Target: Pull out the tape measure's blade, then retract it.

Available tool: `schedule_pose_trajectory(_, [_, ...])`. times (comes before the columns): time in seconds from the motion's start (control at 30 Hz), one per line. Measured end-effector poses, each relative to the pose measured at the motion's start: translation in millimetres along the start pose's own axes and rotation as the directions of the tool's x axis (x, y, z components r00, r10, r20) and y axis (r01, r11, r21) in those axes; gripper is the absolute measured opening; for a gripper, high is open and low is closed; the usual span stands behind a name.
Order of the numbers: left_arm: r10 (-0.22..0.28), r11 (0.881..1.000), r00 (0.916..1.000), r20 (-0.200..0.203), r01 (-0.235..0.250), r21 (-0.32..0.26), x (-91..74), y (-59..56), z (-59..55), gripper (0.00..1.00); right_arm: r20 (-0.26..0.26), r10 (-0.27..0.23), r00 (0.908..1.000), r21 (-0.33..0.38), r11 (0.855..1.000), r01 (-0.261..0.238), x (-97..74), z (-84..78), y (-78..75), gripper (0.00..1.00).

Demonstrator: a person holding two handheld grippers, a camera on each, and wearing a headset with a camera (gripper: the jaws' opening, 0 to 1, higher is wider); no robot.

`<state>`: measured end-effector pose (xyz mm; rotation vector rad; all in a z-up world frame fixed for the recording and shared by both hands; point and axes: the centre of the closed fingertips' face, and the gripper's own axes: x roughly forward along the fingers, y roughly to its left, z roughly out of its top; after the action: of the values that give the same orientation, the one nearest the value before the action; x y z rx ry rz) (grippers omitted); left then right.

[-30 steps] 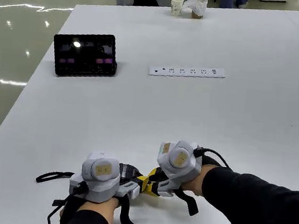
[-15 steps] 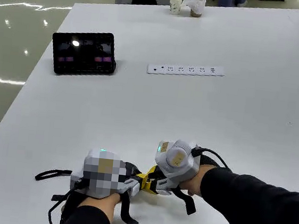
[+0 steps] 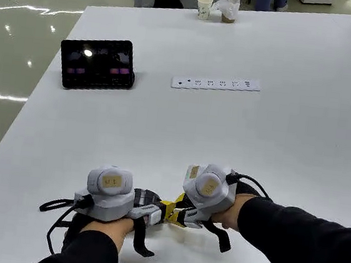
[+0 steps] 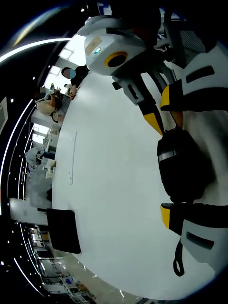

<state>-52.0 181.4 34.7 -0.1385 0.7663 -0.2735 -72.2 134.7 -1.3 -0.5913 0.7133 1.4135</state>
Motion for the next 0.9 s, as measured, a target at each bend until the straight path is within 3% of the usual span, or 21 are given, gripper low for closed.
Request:
schedule_pose_trajectory(0.2, [-0.036, 0.999, 0.9993, 0.011, 0.036, 0.007, -2.8, -2.3, 5.3, 0.80, 0.012, -0.015, 0.9998, 0.024, 1.000, 0.015, -8.4, 0.6, -2.0, 0.17])
schedule_pose_trajectory(0.4, [-0.056, 0.998, 0.9983, 0.019, 0.056, -0.008, -7.9, 0.6, 10.3, 0.99, 0.004, -0.035, 0.9994, 0.020, 0.999, 0.035, -18.2, -5.2, -4.6, 0.17])
schedule_pose_trajectory(0.47, [-0.112, 0.993, 0.9935, 0.023, 0.113, -0.027, -8.3, -9.0, 11.1, 0.99, 0.008, -0.045, 0.9989, 0.036, 0.998, 0.045, -22.6, -6.3, -7.0, 0.18])
schedule_pose_trajectory(0.53, [-0.134, 0.991, 0.9908, 0.016, 0.134, -0.014, -11.4, -9.8, 10.9, 0.99, 0.012, -0.050, 0.9987, 0.043, 0.998, 0.049, -26.1, -7.1, -8.2, 0.18])
schedule_pose_trajectory(0.6, [-0.192, 0.981, 0.9814, -0.011, 0.192, 0.010, -15.2, -15.2, 6.9, 0.99, 0.016, -0.055, 0.9984, 0.054, 0.997, 0.054, -30.4, -8.4, -9.4, 0.18])
schedule_pose_trajectory(0.67, [-0.205, 0.977, 0.9779, -0.041, 0.207, 0.052, -17.7, -13.3, 0.6, 0.99, 0.017, -0.059, 0.9981, 0.069, 0.996, 0.058, -33.3, -9.6, -10.3, 0.20])
schedule_pose_trajectory(0.7, [-0.205, 0.969, 0.9780, -0.039, 0.208, 0.131, -19.1, -9.8, -1.7, 0.99, 0.019, -0.061, 0.9979, 0.078, 0.995, 0.060, -36.2, -11.3, -10.4, 0.21])
schedule_pose_trajectory(0.73, [-0.205, 0.966, 0.9780, -0.040, 0.209, 0.151, -20.0, -8.0, -3.2, 0.99, 0.020, -0.063, 0.9978, 0.084, 0.995, 0.061, -37.9, -12.1, -10.1, 0.22])
schedule_pose_trajectory(0.8, [-0.210, 0.970, 0.9765, -0.046, 0.214, 0.113, -23.3, -1.9, -6.9, 0.99, 0.022, -0.066, 0.9976, 0.090, 0.994, 0.064, -42.3, -14.2, -9.5, 0.24])
schedule_pose_trajectory(0.9, [-0.209, 0.972, 0.9772, -0.038, 0.212, 0.104, -29.0, 8.0, -7.3, 0.99, 0.025, -0.074, 0.9969, 0.105, 0.992, 0.071, -48.8, -17.3, -9.4, 0.26])
